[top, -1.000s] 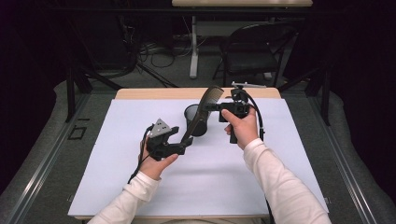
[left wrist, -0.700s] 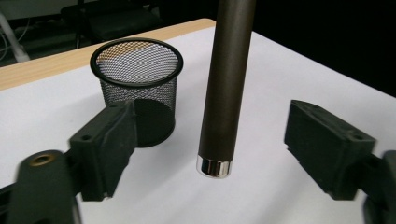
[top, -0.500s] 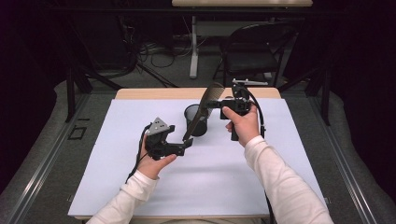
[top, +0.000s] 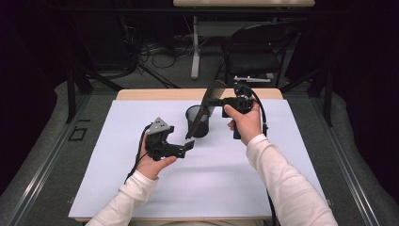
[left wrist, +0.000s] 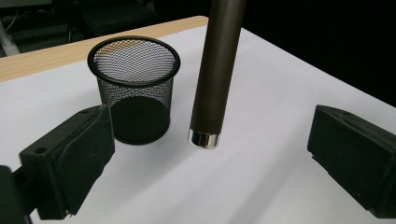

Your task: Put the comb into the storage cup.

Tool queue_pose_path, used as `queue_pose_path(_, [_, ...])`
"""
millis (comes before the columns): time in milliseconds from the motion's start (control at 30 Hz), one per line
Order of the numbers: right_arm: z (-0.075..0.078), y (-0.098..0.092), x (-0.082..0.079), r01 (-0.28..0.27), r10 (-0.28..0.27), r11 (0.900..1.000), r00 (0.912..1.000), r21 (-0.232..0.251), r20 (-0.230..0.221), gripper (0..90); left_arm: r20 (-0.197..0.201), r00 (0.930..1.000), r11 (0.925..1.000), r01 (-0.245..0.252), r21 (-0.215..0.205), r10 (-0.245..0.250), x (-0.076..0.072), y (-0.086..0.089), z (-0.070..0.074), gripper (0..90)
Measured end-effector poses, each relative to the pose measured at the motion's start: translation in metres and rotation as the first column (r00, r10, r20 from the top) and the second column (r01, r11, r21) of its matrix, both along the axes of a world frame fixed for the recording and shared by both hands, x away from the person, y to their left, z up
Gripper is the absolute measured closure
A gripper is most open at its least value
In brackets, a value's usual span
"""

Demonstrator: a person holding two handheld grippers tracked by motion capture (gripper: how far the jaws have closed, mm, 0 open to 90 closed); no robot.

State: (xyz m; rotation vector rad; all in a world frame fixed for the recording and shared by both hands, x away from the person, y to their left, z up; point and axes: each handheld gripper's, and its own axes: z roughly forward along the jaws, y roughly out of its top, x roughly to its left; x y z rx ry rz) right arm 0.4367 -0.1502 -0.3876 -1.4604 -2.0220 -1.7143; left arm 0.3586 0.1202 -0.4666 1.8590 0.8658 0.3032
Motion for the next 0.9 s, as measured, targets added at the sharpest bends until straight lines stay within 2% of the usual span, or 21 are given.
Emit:
queue_pose_path(200, [0.005, 0.0, 0.002, 0.006, -0.006, 1.0, 0.9999, -0.02, 0.009, 86.7, 0.007, 1.0, 1.0, -0.001, 0.0, 0.001, 0.0, 0.001, 0.001, 0.5])
queue_pose_path(500, [0.011, 0.006, 0.006, 0.015, -0.013, 0.998, 0.9994, -0.058, 0.031, 86.7, 0.002, 0.9999, 0.9995, -0.013, 0.03, 0.013, -0.001, 0.003, 0.002, 0.5])
queue_pose_path(633, [0.015, 0.01, 0.007, 0.016, -0.013, 0.996, 0.999, -0.084, 0.043, 86.7, -0.007, 0.9999, 0.9996, -0.008, 0.027, 0.008, -0.001, 0.004, 0.003, 0.5])
queue_pose_path(900, [0.023, 0.014, 0.011, 0.024, -0.015, 0.993, 0.9968, -0.119, 0.078, 86.6, 0.001, 0.9998, 0.9994, -0.02, 0.028, 0.02, -0.002, 0.01, 0.005, 0.5])
